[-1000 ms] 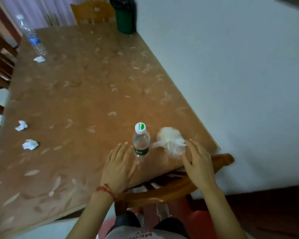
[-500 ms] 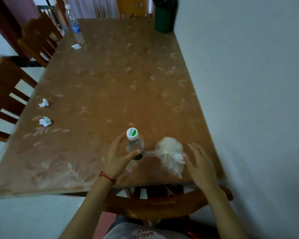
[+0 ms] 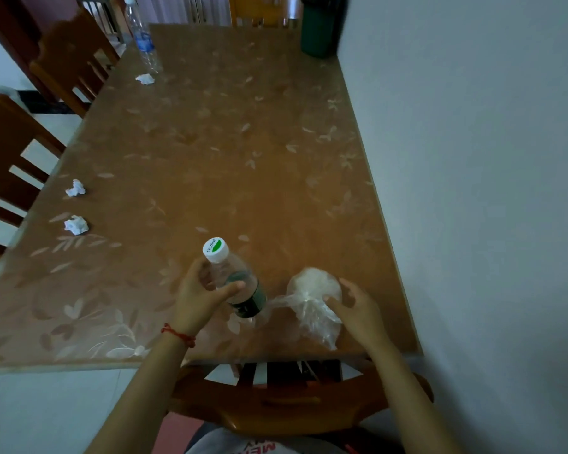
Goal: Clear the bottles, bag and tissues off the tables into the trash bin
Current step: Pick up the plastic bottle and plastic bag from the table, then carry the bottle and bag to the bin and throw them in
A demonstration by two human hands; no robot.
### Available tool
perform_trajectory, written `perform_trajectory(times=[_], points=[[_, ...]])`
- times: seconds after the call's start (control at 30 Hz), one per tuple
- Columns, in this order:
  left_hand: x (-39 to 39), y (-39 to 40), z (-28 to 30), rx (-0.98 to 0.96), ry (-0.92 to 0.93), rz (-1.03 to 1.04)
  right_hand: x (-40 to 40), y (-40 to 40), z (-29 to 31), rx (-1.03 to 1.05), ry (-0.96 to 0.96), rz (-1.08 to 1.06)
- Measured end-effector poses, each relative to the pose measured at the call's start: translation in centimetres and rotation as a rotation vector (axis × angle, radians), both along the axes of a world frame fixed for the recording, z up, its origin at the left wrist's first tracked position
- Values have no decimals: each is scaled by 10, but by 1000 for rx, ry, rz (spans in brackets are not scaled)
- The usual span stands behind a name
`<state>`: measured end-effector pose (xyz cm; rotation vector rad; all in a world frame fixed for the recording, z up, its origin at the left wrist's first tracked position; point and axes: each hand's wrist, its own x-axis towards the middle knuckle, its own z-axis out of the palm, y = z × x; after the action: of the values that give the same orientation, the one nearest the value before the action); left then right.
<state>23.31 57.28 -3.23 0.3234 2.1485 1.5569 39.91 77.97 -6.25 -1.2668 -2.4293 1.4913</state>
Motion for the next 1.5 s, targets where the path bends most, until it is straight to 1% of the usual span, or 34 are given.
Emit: perform_trajectory(times=[0.1,0.2,0.27,0.37,0.63,0.73,0.97,1.23,1.5], points=[[-6,-13,5,33,-56,19,-11,6,-14,-92,-52,-3],[-8,-27,6,31,-59,35,-22,10,-23,-160,-97,3],[-9,-36,5,34,-77,55,-27,10,-28,-198,-88,8],[-8,-46,3,38,-89,98,-34,7,-36,-203,-65,-7],[-6,-68,-3,7,-97,171,-49,-6,-51,-188,-36,-132],[-8,-75,-2,21,-103,204,-55,-8,-48,-220,-15,-180],[-8,-88,11,44,-79,282,-68,-15,-36,-258,77,-196],[-2,-111,24,110,-46,405,-92,-35,-8,-248,155,-103],[13,-158,35,149,8,639,-123,-85,17,-285,211,93]])
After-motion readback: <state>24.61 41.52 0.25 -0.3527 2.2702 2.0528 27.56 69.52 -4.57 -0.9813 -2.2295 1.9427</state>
